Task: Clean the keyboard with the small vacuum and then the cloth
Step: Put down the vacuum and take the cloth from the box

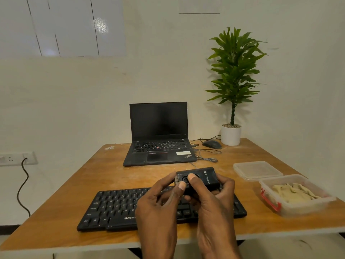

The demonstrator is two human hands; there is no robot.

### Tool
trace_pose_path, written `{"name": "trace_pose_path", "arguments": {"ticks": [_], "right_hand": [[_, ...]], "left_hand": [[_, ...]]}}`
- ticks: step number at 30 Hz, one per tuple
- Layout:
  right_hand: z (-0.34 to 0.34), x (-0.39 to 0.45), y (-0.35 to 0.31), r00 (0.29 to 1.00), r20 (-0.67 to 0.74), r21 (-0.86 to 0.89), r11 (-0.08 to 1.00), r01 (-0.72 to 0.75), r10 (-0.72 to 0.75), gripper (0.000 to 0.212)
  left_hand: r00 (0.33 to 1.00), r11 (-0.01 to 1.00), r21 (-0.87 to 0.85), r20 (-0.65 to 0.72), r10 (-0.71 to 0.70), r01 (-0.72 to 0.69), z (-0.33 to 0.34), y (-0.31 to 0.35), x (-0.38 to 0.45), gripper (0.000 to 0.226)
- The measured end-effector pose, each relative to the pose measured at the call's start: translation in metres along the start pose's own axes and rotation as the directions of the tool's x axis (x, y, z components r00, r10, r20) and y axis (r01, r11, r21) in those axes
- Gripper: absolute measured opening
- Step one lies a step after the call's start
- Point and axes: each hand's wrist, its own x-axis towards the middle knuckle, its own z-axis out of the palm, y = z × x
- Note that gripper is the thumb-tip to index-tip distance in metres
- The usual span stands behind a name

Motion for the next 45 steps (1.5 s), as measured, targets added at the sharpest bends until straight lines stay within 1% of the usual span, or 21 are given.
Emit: {"name": "trace_pose_path", "arguments": {"ticks": [2, 4, 8, 11, 16, 20, 23, 25, 28, 33, 37, 42, 45], "right_hand": [[0.0, 0.0, 0.0, 1.0, -0.005, -0.013, 1.0, 0.014, -0.014, 0.056], [-0.001, 0.0, 0.0, 1.0, 0.006, 0.0, 1.0, 0.003, -0.003, 0.055], [-0.002, 0.001, -0.005, 0.998, 0.038, 0.045, 0.997, -0.058, 0.056, 0.063], [-0.002, 0.001, -0.007, 0.996, 0.061, 0.05, 0.996, -0.073, 0.07, 0.068], [-0.004, 0.0, -0.008, 0.992, 0.088, 0.041, 0.994, -0.098, 0.094, 0.074], [-0.004, 0.0, -0.007, 0.994, 0.078, 0.051, 0.996, -0.076, 0.072, 0.07], [-0.001, -0.001, -0.006, 0.998, 0.048, 0.018, 0.999, -0.029, 0.028, 0.07], [0.0, -0.002, -0.007, 0.999, 0.027, -0.011, 1.0, 0.017, -0.017, 0.066], [-0.001, -0.002, -0.006, 0.997, 0.0, -0.044, 0.996, 0.072, -0.072, 0.059], [-0.003, -0.003, -0.007, 0.992, -0.039, -0.079, 0.99, 0.117, -0.12, 0.047], [-0.003, -0.003, -0.008, 0.993, -0.031, -0.066, 0.992, 0.111, -0.113, 0.044], [-0.002, -0.003, -0.006, 0.997, -0.041, -0.084, 0.994, 0.066, -0.07, 0.04], [0.0, -0.003, -0.008, 0.998, -0.024, -0.06, 0.997, 0.053, -0.055, 0.037]], "left_hand": [[1.0, 1.0, 0.002, 0.003, 0.001, -0.001, 0.0, 0.001, -0.001, 0.029], [1.0, 1.0, 0.001, -0.007, -0.002, 0.002, -0.001, 0.001, -0.001, 0.03], [1.0, 1.0, -0.006, -0.018, -0.002, 0.002, -0.001, 0.0, -0.001, 0.031], [1.0, 1.0, -0.005, -0.007, -0.002, 0.002, 0.0, 0.0, -0.001, 0.031], [1.0, 1.0, -0.012, -0.014, -0.017, 0.017, 0.0, -0.002, 0.0, 0.042], [1.0, 1.0, -0.01, -0.024, 0.0, 0.0, 0.002, -0.002, -0.001, 0.043], [0.999, 1.0, -0.019, -0.045, 0.019, -0.02, 0.006, 0.0, -0.002, 0.046], [0.997, 0.999, -0.019, -0.071, 0.035, -0.036, 0.008, 0.0, -0.003, 0.045], [0.994, 0.997, 0.031, -0.082, 0.073, -0.07, 0.011, -0.004, -0.006, 0.032], [0.994, 0.995, 0.072, -0.081, 0.078, -0.072, 0.014, -0.007, -0.01, 0.017], [0.993, 0.992, 0.093, -0.063, 0.095, -0.089, 0.015, -0.006, -0.011, 0.016], [0.992, 0.991, 0.1, -0.08, 0.102, -0.094, 0.013, -0.007, -0.005, 0.027], [0.992, 0.991, 0.097, -0.083, 0.099, -0.091, 0.013, -0.006, -0.004, 0.029]]}}
